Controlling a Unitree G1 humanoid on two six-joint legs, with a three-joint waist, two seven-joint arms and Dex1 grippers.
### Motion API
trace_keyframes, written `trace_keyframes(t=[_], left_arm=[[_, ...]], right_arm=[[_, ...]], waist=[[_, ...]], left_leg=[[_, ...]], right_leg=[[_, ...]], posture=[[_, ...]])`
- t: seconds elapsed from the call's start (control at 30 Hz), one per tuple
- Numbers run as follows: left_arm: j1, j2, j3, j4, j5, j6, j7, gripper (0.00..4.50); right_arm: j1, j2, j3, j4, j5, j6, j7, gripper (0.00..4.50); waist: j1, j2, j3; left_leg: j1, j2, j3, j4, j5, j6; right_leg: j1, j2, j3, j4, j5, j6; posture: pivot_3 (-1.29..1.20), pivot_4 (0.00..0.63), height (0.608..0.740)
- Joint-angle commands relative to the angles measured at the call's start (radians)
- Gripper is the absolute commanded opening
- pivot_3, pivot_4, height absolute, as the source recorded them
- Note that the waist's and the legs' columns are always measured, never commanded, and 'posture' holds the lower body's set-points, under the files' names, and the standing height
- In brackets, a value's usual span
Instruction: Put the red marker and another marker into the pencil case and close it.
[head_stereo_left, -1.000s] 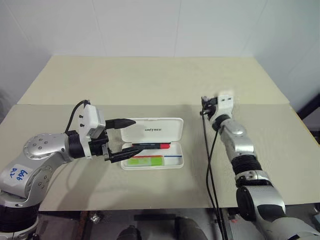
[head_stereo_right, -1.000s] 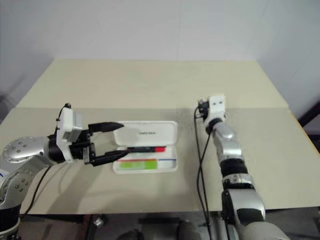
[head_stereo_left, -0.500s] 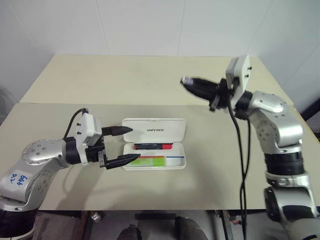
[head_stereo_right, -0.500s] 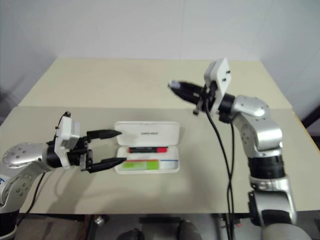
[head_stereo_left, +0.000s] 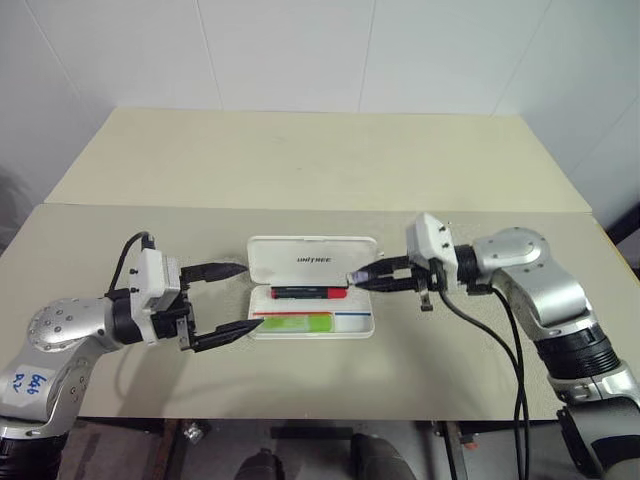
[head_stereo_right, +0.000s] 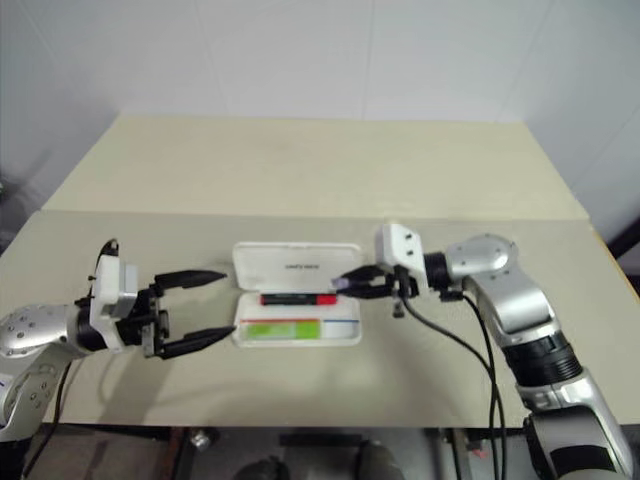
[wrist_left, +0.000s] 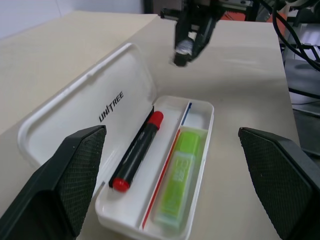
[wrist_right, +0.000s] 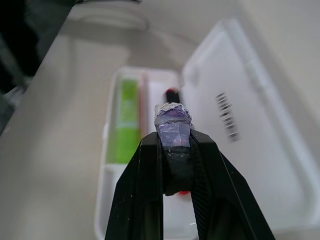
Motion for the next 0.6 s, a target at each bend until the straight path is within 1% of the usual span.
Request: trace_keyframes(t=[0.03, 0.2, 0.4, 0.6], left_arm=[[0.033, 0.003, 0.044, -0.003, 0.001, -0.048, -0.025, 4.50], [0.072, 0.008, 0.059, 0.001, 0.006, -0.072, -0.038, 4.50], [0.074, 0.002, 0.049, -0.008, 0.007, -0.077, -0.022, 4.50], [0.065, 0.006, 0.045, -0.003, 0.006, -0.079, -0.026, 4.50]], right_arm=[[0.000, -0.012, 0.016, -0.013, -0.031, -0.019, 0.018, 0.37], [0.019, -0.013, 0.031, -0.038, -0.055, 0.014, 0.013, 0.37], [0.065, 0.005, 0.042, -0.089, -0.041, 0.069, -0.005, 0.37], [0.080, 0.040, 0.057, -0.060, -0.062, 0.077, -0.034, 0.37]], waist=[[-0.001, 0.000, 0.000], [0.001, 0.000, 0.000], [0.002, 0.000, 0.000], [-0.002, 0.000, 0.000]], left_leg=[[0.000, 0.000, 0.000, 0.000, 0.000, 0.000], [0.000, 0.000, -0.001, 0.001, 0.000, 0.000], [0.000, 0.000, -0.001, 0.001, 0.000, 0.000], [0.000, 0.000, -0.001, 0.002, 0.000, 0.000]], right_leg=[[0.000, 0.000, 0.000, 0.000, 0.000, 0.000], [0.000, 0.000, 0.000, 0.001, 0.000, 0.000], [0.000, 0.000, 0.000, 0.001, 0.000, 0.000], [0.000, 0.000, 0.000, 0.002, 0.000, 0.000]], posture=[[0.00, 0.150, 0.740], [0.00, 0.150, 0.740], [0.00, 0.150, 0.740], [0.00, 0.150, 0.740]])
